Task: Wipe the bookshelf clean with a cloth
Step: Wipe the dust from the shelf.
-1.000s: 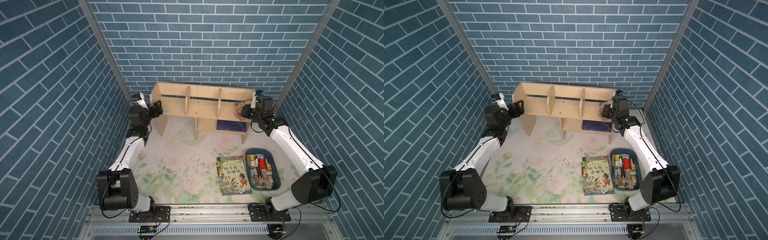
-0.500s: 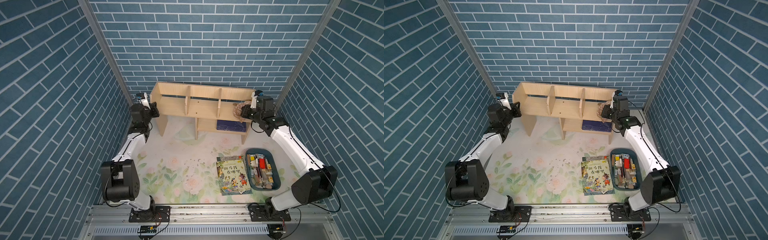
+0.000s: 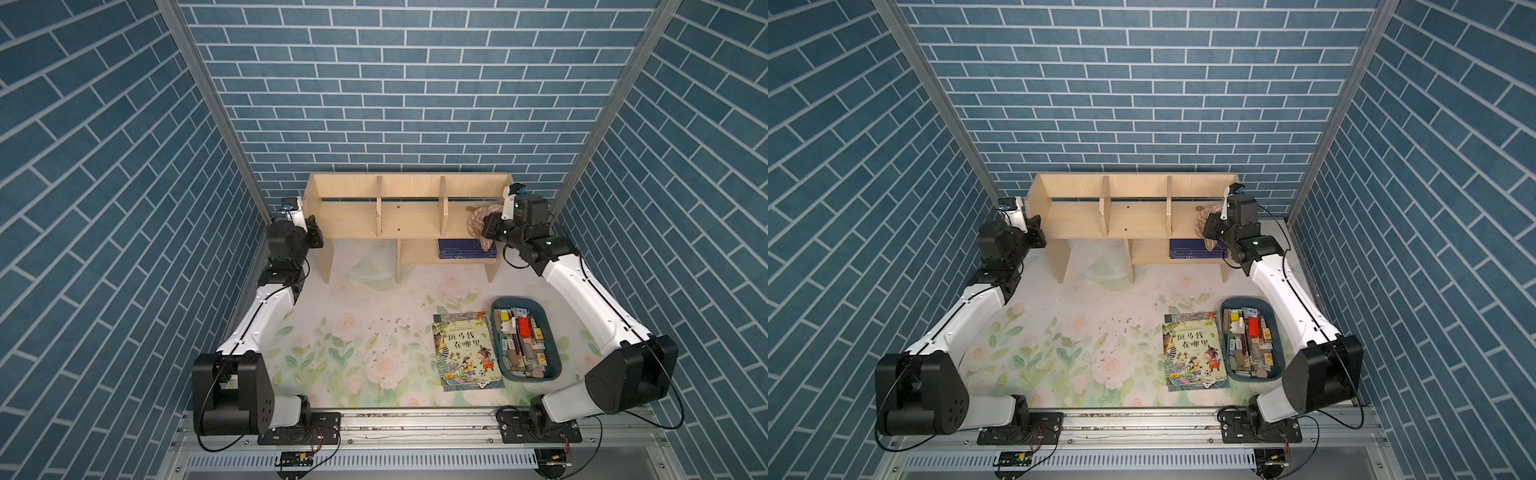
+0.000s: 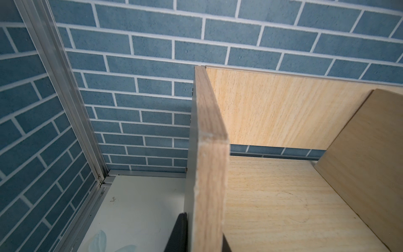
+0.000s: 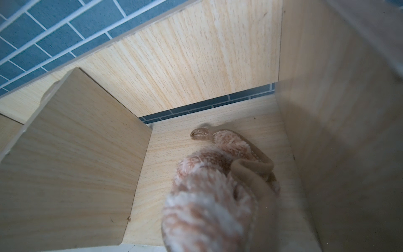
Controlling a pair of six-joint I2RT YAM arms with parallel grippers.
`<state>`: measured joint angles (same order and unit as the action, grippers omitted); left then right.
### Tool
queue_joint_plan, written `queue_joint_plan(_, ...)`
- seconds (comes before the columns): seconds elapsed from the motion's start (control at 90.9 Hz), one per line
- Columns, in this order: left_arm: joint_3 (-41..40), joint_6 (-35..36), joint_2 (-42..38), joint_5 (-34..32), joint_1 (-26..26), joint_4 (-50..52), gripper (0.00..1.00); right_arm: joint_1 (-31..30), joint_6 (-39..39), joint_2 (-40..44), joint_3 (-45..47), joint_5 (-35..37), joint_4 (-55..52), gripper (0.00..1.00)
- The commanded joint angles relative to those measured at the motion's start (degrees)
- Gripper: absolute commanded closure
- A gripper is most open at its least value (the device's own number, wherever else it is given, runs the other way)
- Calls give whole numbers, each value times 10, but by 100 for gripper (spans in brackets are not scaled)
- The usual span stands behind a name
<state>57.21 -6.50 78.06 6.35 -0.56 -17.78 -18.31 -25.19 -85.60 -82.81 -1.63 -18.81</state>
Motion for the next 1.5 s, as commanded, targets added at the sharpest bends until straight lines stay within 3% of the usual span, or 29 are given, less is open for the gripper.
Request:
queue_joint_plan(0.0, -12, -93, -15, 76, -14, 18, 100, -4, -1, -31, -30, -32, 5, 100)
queue_joint_plan(0.22, -22, -95, -4, 91, -24, 3, 100, -23, -2, -78, -66, -56, 12, 100)
queue_joint_plan(0.396, -27, -90, 8, 90, -33, 1, 100, -35, 20, -26, 10, -60, 38, 100)
queue_joint_plan(0.462, -26, -89, 12, 94, -34, 2, 100, -36, 37, -4, 29, -35, 20, 100)
queue_joint_plan(0.561, -25, -92, 19, 99, -34, 4, 100, -30, 61, 26, 43, 64, -13, 100)
queue_joint_plan(0.693, -24, -98, 21, 106, -39, 4, 100, -2, 59, 43, 37, 124, -31, 100)
queue_joint_plan(0.902, -20, -99, 31, 136, -43, 5, 100, -3, 46, 3, -7, 99, -33, 100)
queue_joint_plan(1.199, -23, -98, 40, 129, -63, 9, 100, -78, 51, -41, -64, 81, -3, 100)
queue_joint_plan(1.331, -29, -108, 31, 117, -67, 12, 100, -78, 52, -25, -39, 75, -1, 100)
queue_joint_plan(1.485, -27, -111, 29, 96, -85, 26, 100, -68, 75, 3, -15, 145, -34, 100)
